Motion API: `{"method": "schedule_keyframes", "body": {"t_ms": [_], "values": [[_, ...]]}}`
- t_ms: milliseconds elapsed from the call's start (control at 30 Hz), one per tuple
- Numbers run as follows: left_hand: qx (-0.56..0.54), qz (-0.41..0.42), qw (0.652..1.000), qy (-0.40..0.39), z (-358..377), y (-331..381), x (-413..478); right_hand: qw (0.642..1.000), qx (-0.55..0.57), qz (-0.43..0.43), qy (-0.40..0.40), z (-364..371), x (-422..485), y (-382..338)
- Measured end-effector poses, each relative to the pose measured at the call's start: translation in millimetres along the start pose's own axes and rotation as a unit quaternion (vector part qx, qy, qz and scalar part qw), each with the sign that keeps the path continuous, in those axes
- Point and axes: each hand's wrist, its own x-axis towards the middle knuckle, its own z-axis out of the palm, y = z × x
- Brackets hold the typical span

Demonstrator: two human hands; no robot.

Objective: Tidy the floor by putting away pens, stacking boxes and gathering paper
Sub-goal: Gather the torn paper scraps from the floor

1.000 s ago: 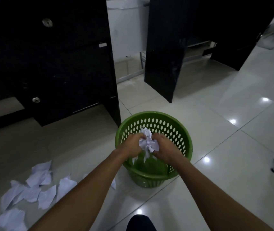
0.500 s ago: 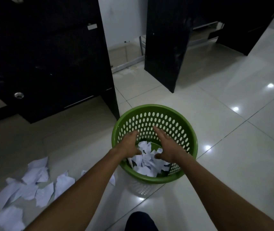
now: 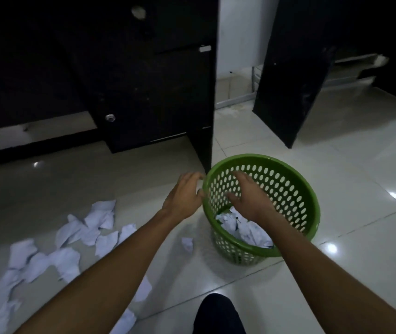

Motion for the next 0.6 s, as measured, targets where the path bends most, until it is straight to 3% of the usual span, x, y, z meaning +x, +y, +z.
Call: {"method": "schedule_keyframes", "body": {"t_ms": [100,267,400,600], "values": [[0.011,-0.053,0.998,0.044,-22,-36,-33,0.998,-0.001,-0.056,0.029,6,4,-42],[0.047,-0.155,0.987,0.011,-54,-120,-104,0.991,-0.016,-0.131,0.019,53,1,-114],[0.041,-0.261,0.965,0.000,-81,-198,-172,0.981,-0.035,-0.172,-0.078,119,-1,-150],[0.021,-0.387,0.921,-0.026,-90,-280,-256,0.963,-0.071,-0.147,-0.215,209,-10,-168]]}}
